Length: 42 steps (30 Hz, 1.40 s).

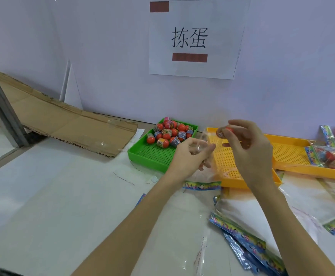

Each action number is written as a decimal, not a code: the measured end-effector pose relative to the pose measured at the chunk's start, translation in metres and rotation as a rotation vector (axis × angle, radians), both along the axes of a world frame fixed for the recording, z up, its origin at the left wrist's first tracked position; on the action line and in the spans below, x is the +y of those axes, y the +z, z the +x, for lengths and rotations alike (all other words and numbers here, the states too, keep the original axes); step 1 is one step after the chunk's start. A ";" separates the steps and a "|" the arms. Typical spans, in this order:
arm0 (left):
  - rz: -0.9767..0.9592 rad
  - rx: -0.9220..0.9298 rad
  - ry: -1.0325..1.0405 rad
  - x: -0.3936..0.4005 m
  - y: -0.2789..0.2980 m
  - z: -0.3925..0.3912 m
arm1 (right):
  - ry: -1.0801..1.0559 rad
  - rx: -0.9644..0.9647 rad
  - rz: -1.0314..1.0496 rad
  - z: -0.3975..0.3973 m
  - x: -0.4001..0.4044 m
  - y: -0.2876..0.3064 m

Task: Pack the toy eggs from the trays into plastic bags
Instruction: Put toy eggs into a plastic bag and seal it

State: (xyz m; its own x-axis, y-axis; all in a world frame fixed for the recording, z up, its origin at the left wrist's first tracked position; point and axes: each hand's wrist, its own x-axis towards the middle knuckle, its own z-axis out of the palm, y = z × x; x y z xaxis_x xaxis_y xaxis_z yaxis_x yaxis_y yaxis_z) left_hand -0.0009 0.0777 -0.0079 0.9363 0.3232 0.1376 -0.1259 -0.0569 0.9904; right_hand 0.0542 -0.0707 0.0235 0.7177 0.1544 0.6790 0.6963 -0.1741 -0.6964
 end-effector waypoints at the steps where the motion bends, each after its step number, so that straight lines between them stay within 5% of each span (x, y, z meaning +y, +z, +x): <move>1: 0.030 -0.026 0.008 0.000 0.000 0.000 | 0.002 0.010 -0.028 0.000 -0.003 -0.002; 7: 0.297 -0.098 0.072 0.001 -0.005 0.001 | -0.013 -0.207 -0.181 -0.005 -0.006 0.006; 23: 0.473 -0.214 0.148 -0.004 -0.004 -0.004 | -0.001 0.014 -0.354 -0.003 -0.007 0.001; 27: 0.484 -0.181 0.125 -0.003 0.000 -0.005 | 0.157 0.190 -0.343 0.000 -0.012 0.002; 33: 0.288 -0.110 0.040 0.000 0.007 -0.004 | 0.267 0.271 -0.272 0.001 -0.016 0.003; 42: -0.142 -0.064 0.138 0.004 0.011 -0.006 | 0.167 -0.005 -0.522 -0.010 -0.009 0.005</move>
